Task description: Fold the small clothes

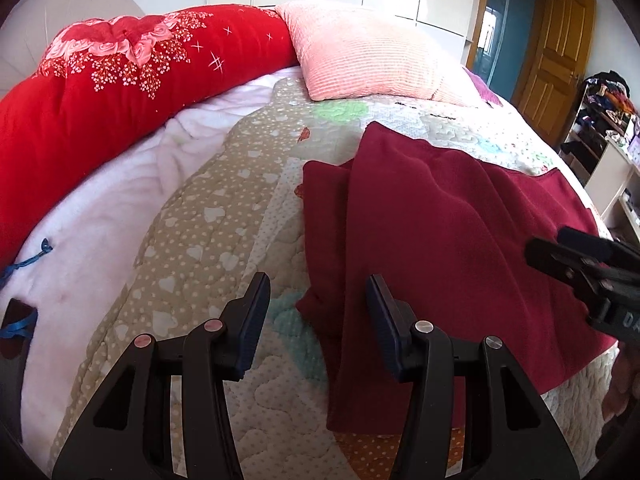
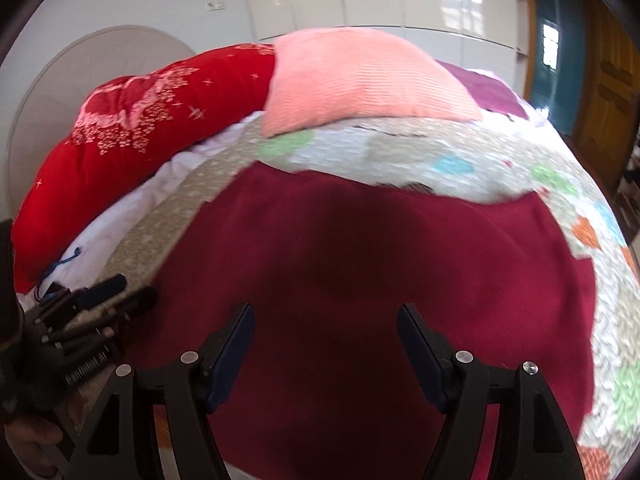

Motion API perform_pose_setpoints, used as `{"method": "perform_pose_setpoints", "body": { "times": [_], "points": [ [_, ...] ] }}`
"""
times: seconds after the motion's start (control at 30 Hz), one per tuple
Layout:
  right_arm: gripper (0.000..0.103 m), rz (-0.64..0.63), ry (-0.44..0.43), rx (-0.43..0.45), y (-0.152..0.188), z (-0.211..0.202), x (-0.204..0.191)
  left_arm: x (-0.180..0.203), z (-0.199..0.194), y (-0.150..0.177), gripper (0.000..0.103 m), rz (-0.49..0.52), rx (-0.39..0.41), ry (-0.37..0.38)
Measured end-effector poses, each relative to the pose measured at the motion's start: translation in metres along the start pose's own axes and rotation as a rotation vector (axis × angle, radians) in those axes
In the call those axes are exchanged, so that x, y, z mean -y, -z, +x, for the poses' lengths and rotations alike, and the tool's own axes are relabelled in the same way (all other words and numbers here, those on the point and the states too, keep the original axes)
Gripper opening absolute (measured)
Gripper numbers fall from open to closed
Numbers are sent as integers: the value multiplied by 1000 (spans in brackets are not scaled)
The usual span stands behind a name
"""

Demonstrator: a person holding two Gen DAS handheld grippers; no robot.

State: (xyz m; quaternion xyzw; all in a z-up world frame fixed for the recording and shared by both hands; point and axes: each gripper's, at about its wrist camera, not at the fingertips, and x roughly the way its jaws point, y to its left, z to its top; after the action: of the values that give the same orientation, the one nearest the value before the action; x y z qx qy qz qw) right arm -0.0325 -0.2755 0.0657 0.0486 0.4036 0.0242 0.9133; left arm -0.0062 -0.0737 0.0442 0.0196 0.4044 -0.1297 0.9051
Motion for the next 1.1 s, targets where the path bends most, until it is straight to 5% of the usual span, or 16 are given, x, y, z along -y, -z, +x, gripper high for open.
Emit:
{"method": "perform_pose_setpoints", "body": {
  "times": [0.13,0.27,0.37,0.43,0.53,0.77,0.93,1.03,1.1],
  "points": [
    [71,-18,-44,-8,-16,15,-21,-9,1,1,50,-35,-17,55],
    [71,-20,-117,-39,-36,32,-34,-31,8,3,50,-177,-100,216],
    [71,0,-136,-86,-56,51,-44,-38,6,5,53,-203,-99,216],
    [71,5,-148,-114,-68,66,-53,-39,4,6,64,-211,-77,211],
    [74,-3,-170,-205,-80,97,-73,-43,9,8,64,-256,-89,242],
    [93,-141,-67,-306,-89,133,-105,-41,18,10,68,-279,-126,287],
    [94,-313,53,-348,-79,158,-128,-38,22,9,71,-278,-118,288],
    [76,-294,43,-283,-76,150,-120,-32,22,8,71,-261,-107,314],
    [46,-254,-16,-244,-76,136,-106,-24,22,7,70,-238,-99,344]
  ]
}}
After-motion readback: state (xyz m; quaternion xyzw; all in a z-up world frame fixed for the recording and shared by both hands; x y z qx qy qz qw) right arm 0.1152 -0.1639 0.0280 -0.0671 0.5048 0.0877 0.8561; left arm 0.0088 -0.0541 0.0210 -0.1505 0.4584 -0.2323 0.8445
